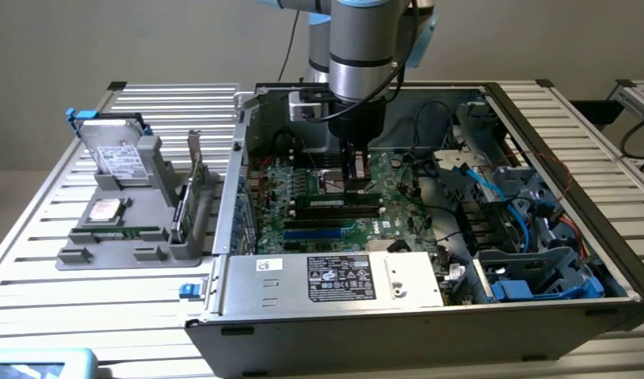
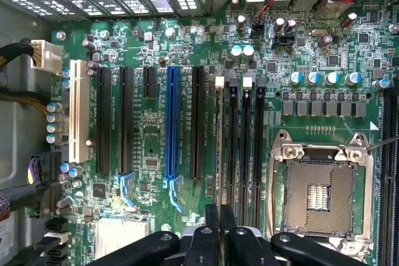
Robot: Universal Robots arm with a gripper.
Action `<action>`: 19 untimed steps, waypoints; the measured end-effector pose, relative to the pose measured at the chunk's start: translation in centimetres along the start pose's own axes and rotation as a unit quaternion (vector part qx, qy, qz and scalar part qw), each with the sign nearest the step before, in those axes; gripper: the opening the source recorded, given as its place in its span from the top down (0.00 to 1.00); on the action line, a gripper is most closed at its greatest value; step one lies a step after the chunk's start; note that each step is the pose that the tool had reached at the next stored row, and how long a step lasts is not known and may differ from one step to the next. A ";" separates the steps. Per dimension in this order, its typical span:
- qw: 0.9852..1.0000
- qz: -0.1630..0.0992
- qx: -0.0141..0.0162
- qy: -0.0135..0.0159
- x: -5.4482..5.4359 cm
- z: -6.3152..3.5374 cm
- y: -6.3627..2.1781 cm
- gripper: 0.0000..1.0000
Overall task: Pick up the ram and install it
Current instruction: 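Insert the ram into the slot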
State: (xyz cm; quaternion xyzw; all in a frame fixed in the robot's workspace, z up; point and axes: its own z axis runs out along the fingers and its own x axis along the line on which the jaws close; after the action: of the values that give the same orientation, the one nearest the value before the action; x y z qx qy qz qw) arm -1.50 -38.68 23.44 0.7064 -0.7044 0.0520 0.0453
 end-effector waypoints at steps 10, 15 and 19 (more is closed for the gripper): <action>1.000 0.000 0.002 0.000 0.0 0.30 0.07 0.87; 1.000 0.001 0.004 0.000 0.0 0.40 0.15 0.87; 1.000 0.002 0.005 0.000 0.0 0.52 0.17 0.87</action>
State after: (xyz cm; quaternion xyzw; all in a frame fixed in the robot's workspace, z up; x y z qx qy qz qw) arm -1.67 -38.70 22.92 0.7055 -0.7053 0.0556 0.0417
